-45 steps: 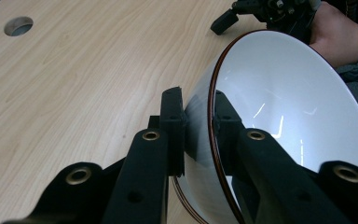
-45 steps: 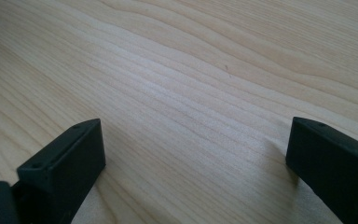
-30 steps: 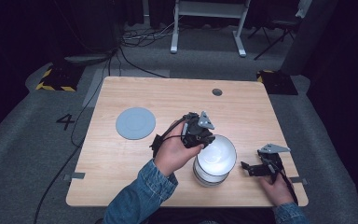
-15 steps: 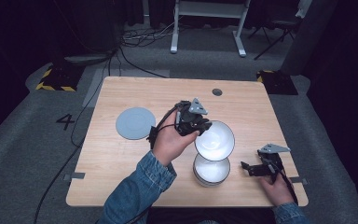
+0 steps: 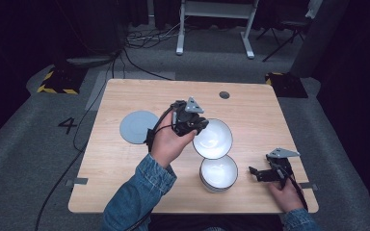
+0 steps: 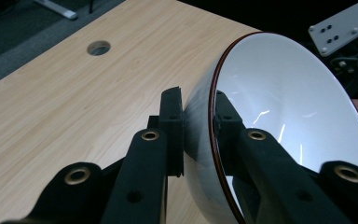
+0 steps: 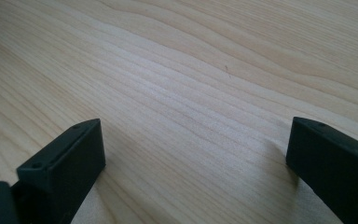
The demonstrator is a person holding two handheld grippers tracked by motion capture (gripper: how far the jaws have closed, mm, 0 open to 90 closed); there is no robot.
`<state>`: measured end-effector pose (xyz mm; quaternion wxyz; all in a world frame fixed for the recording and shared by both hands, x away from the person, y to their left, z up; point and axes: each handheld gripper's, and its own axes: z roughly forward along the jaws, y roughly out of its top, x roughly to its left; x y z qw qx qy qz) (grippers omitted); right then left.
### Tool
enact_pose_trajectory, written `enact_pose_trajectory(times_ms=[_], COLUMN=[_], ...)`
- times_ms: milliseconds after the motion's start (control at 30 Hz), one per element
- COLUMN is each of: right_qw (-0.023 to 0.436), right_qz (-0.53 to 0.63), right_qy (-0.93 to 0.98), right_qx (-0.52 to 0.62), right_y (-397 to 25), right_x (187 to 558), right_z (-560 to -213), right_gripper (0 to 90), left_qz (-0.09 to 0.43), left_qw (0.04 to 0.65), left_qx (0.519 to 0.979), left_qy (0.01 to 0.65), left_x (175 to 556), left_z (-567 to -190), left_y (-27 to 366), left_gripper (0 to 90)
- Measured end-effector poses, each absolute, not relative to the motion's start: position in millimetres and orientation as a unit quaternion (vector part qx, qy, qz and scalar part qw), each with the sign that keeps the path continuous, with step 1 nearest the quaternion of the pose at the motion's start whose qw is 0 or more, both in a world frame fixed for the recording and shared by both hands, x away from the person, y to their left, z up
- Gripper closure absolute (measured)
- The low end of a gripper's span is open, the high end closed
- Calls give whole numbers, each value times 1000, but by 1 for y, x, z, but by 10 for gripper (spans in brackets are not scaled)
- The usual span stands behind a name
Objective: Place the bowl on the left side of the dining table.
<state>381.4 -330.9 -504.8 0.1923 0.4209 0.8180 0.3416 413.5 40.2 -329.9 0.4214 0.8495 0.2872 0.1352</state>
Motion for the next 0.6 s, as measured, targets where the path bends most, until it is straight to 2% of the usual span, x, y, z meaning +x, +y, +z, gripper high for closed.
enact_pose_trajectory(times_ms=[600], right_qw=[191], right_qz=[343], right_qy=[817], right_qx=[421], right_y=[-331], right_x=[381], right_z=[-505], right_gripper=[44], left_qz=[186], left_qw=[409], left_qx=[807], left_qy=[385], left_x=[412], left_z=[-334], left_y=[114], left_gripper=[785])
